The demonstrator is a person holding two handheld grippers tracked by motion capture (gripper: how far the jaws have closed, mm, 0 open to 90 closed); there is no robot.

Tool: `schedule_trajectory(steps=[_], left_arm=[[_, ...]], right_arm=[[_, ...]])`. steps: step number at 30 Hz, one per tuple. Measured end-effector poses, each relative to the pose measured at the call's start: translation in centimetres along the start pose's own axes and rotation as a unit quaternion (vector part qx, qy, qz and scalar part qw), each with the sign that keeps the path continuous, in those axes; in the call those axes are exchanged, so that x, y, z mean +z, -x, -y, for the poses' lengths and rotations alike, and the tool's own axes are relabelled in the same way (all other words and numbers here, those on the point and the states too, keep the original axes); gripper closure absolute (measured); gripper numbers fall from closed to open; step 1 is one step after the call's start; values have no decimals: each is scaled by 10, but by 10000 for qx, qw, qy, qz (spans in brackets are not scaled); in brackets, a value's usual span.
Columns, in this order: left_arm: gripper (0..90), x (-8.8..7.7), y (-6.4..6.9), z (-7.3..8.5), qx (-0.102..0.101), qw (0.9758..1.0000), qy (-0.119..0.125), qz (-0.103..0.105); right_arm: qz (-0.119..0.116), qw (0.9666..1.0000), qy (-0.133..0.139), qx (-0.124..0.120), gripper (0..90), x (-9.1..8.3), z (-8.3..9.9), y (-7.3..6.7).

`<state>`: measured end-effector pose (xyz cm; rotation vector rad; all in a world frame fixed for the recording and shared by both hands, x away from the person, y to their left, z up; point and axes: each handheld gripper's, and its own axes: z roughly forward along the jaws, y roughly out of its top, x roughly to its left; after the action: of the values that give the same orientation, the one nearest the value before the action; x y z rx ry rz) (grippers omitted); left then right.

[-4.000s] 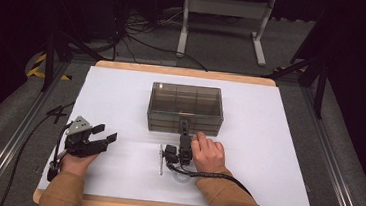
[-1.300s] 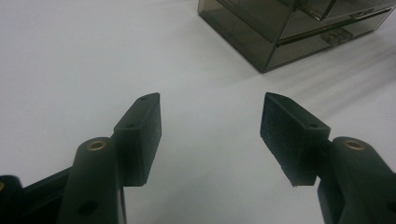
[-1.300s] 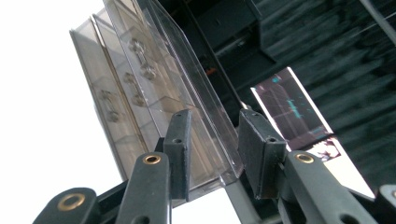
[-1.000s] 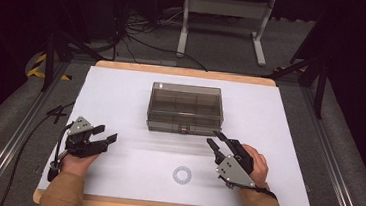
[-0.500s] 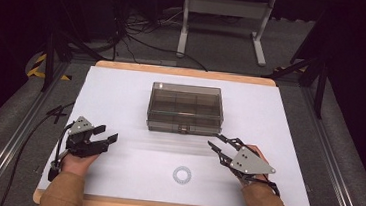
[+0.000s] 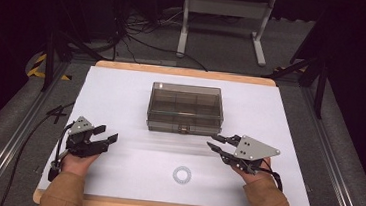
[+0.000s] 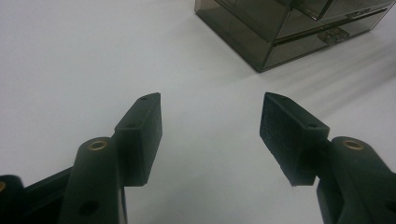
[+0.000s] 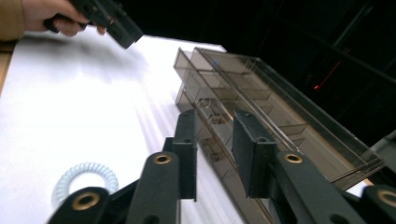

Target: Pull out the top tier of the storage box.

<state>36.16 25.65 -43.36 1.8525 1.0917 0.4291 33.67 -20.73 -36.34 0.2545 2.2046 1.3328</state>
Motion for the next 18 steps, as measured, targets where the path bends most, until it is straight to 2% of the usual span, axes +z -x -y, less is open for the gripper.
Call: schedule_trajectory(steps=[7,10,14,18], left_arm=[[401,-1,0,0,1,10000,-3,-43],[401,-2,-1,1,-11,10000,9,-56],[401,-5,-1,2,-5,10000,-1,-88],[401,-8,-1,4,-22,9999,2,-117]], right_arm=[[-231,9991,-348,29,739,4,-13,12],[-391,9976,-571,80,739,8,-20,21],[-675,9922,-1052,17,739,19,-25,31],[-755,9883,-1320,-106,738,28,-29,37]])
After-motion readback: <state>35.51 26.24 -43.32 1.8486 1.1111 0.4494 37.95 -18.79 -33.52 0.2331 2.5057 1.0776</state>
